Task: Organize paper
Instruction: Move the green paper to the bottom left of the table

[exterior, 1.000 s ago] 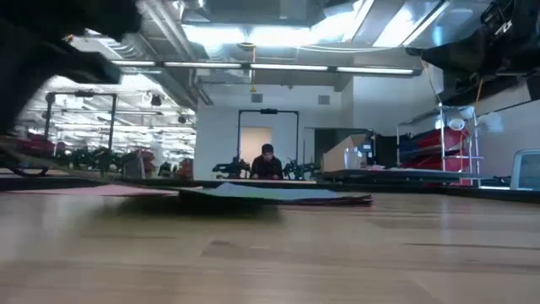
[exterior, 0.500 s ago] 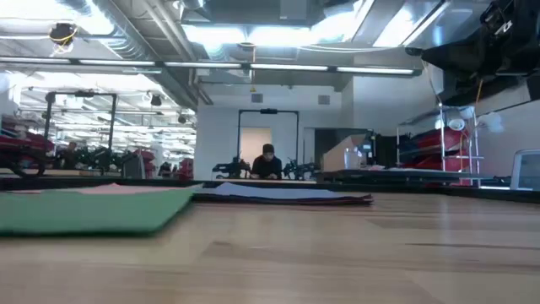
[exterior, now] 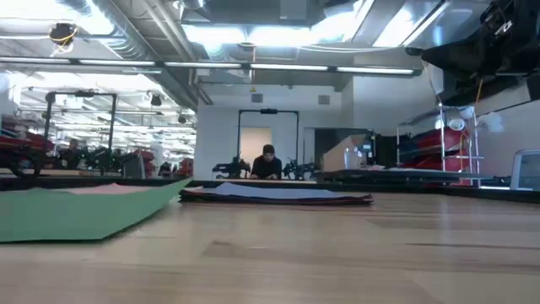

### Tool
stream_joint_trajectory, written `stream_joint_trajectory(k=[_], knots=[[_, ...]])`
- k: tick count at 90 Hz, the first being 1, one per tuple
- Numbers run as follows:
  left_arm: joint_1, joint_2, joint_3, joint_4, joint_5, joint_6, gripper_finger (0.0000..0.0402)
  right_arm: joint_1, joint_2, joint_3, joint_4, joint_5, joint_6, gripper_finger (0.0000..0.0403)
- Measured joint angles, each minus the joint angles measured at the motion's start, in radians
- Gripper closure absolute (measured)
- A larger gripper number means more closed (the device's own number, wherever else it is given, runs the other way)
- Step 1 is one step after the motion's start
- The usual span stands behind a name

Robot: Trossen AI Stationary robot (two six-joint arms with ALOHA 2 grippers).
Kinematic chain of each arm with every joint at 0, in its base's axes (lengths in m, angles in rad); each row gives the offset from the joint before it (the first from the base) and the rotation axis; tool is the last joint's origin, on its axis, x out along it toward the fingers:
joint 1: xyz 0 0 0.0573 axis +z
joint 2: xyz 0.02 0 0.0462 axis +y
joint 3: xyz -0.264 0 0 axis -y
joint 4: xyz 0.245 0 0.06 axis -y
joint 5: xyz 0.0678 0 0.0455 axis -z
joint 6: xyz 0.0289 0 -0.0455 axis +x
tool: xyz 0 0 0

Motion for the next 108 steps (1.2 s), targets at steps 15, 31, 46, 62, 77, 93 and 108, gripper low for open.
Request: stream_joint_trajectory(k=[15,31,46,62,77,93,108], knots=[[0.136,0.000,-0.047,-0.017,-0.082,0.169,0.0401,0.000,0.000,0.000,0.000,0.001,0.000,0.0402],[0.213,0.000,-0.142,0.171,-0.084,0.321,0.0401,0.000,0.000,0.000,0.000,0.001,-0.021,0.0402],[0.204,0.000,-0.219,0.252,-0.067,0.308,0.0401,0.000,0.000,0.000,-0.001,0.002,-0.023,0.0402],[0.152,-0.001,-0.262,0.343,-0.063,0.228,0.0401,0.000,0.000,0.000,-0.001,0.002,-0.022,0.0402],[0.095,-0.001,-0.263,0.347,-0.018,0.149,0.0401,0.000,0.000,0.000,0.000,0.003,-0.023,0.0402],[0.042,-0.001,-0.261,0.346,0.061,0.082,0.0401,0.000,0.000,0.000,0.000,0.003,-0.023,0.0402],[0.041,0.001,-0.221,0.274,0.068,0.089,0.0401,0.000,0.000,0.000,0.000,0.003,-0.023,0.0402]])
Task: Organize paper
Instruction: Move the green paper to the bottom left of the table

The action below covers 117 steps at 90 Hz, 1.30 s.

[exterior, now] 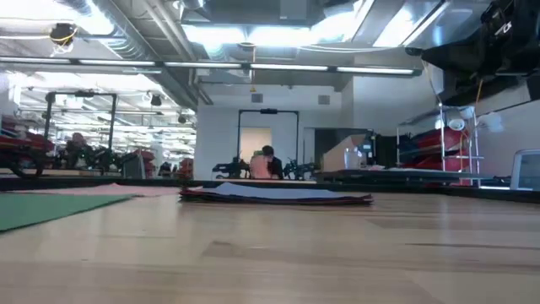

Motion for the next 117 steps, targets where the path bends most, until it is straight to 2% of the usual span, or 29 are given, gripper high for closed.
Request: stream_joint_trajectory(k=[7,15,26,42,55,67,78,99,117], knots=[[0.026,-0.011,0.026,-0.040,-0.041,0.023,0.0401,0.000,0.000,0.000,0.001,0.000,0.000,0.0402],[0.072,-0.040,0.048,-0.066,-0.135,0.060,0.0401,0.000,0.000,0.000,0.001,0.000,0.000,0.0402],[0.164,-0.070,0.053,-0.033,-0.244,0.155,0.0402,0.000,0.000,0.000,0.002,0.000,-0.001,0.0402],[0.295,-0.069,0.053,0.132,-0.253,0.435,0.0402,0.000,0.000,0.000,0.001,0.000,-0.004,0.0402],[0.386,-0.068,0.051,0.164,-0.276,0.618,0.0402,0.000,0.000,0.000,0.001,0.000,-0.011,0.0402],[0.437,-0.066,0.038,0.250,-0.277,0.749,0.0402,0.000,0.000,0.000,0.001,0.000,-0.011,0.0402],[0.448,-0.037,0.029,0.345,-0.222,0.829,0.0402,0.000,0.000,0.000,0.000,0.000,-0.011,0.0402],[0.418,0.066,0.028,0.428,-0.105,0.861,0.0402,0.000,0.000,0.000,0.000,0.000,-0.003,0.0402],[0.395,0.116,0.028,0.451,-0.088,0.856,0.0402,0.000,0.000,0.000,-0.001,0.000,-0.002,0.0402]])
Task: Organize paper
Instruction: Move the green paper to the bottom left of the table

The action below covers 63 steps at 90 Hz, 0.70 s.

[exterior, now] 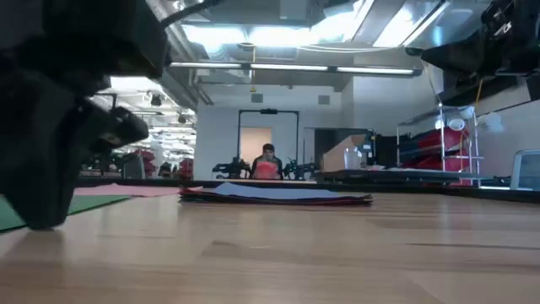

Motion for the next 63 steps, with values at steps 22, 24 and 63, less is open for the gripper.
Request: stream_joint_trajectory(k=[22,24,63], knots=[[-0.030,0.000,0.001,0.004,0.002,-0.074,0.0402,0.000,0.000,0.000,0.001,0.000,0.001,0.0402],[-0.033,0.000,0.000,0.005,0.006,-0.081,0.0402,0.000,0.000,0.000,0.001,0.000,0.001,0.0402],[-0.111,0.002,0.026,0.001,0.113,-0.218,0.0402,0.000,0.000,0.000,0.001,0.000,0.001,0.0402]])
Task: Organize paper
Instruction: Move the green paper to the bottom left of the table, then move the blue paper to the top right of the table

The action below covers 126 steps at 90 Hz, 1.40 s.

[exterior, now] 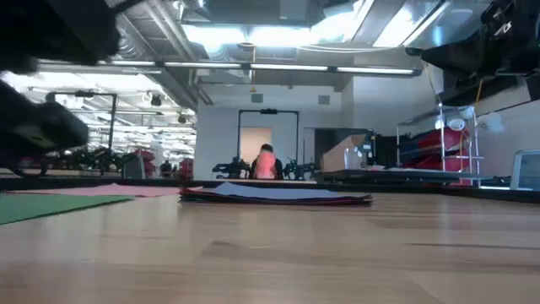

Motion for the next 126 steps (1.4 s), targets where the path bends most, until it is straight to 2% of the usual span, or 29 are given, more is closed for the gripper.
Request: stream_joint_trajectory(k=[21,37,57,72,80,90,100,126], knots=[[-0.017,0.000,0.021,-0.008,-0.002,-0.037,0.0402,0.000,0.000,0.000,0.000,0.000,0.000,0.0402],[-0.015,-0.007,0.070,-0.143,-0.011,-0.043,0.0402,0.000,0.000,0.000,0.000,0.000,-0.002,0.0402],[0.048,-0.079,0.114,-0.425,-0.175,0.021,0.0402,0.000,0.000,0.000,0.001,0.000,-0.003,0.0402],[0.190,-0.150,0.115,-0.557,-0.320,0.163,0.0402,0.000,0.000,0.000,0.002,0.000,-0.023,0.0402],[0.276,-0.158,0.115,-0.586,-0.357,0.311,0.0402,0.000,0.000,0.000,0.004,0.000,-0.028,0.0402],[0.361,-0.158,0.109,-0.579,-0.359,0.535,0.0400,0.000,0.000,0.000,0.004,0.000,-0.029,0.0402],[0.423,-0.158,0.105,-0.545,-0.356,0.695,0.0390,0.000,0.000,0.000,0.000,0.000,-0.029,0.0402],[0.496,-0.142,0.105,-0.429,-0.345,0.878,0.0331,0.000,0.000,0.000,0.000,0.000,-0.030,0.0402]])
